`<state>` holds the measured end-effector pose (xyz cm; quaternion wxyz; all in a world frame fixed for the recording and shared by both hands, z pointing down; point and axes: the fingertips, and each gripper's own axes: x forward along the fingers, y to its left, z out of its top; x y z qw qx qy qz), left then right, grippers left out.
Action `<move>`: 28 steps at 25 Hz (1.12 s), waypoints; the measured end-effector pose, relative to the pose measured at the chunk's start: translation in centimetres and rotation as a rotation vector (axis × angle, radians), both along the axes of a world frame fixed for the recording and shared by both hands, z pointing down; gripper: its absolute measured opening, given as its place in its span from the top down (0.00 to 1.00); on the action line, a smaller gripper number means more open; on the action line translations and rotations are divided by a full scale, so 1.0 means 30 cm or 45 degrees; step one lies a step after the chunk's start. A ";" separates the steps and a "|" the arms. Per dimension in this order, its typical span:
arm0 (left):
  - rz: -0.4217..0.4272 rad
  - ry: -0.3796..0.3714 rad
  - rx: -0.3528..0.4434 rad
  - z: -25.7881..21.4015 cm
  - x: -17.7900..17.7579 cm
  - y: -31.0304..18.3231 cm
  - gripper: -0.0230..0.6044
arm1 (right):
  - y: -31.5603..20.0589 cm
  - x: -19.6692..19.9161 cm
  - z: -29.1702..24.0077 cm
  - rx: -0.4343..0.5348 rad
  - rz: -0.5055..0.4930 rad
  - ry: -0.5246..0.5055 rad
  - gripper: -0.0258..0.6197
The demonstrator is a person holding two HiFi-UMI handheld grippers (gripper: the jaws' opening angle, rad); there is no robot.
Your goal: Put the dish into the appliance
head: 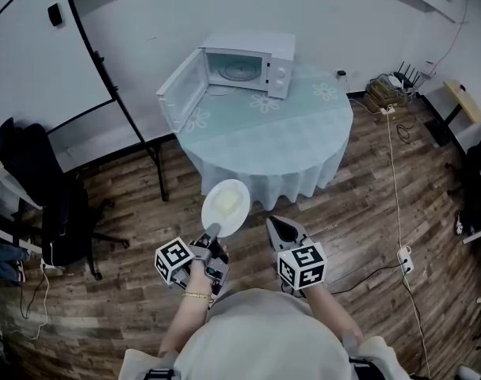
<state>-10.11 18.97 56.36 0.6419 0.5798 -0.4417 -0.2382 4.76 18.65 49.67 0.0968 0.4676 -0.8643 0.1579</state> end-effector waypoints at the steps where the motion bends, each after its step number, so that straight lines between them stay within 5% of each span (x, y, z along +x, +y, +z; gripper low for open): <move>1: -0.002 0.001 -0.003 -0.001 0.004 -0.009 0.90 | -0.008 0.003 0.001 -0.005 -0.004 0.001 0.95; 15: -0.036 -0.022 -0.018 0.011 0.000 -0.162 0.89 | -0.156 0.021 0.032 -0.035 -0.019 0.001 0.95; 28: -0.013 -0.030 -0.015 0.030 0.008 -0.540 0.89 | -0.529 0.027 0.039 -0.026 0.003 -0.004 0.95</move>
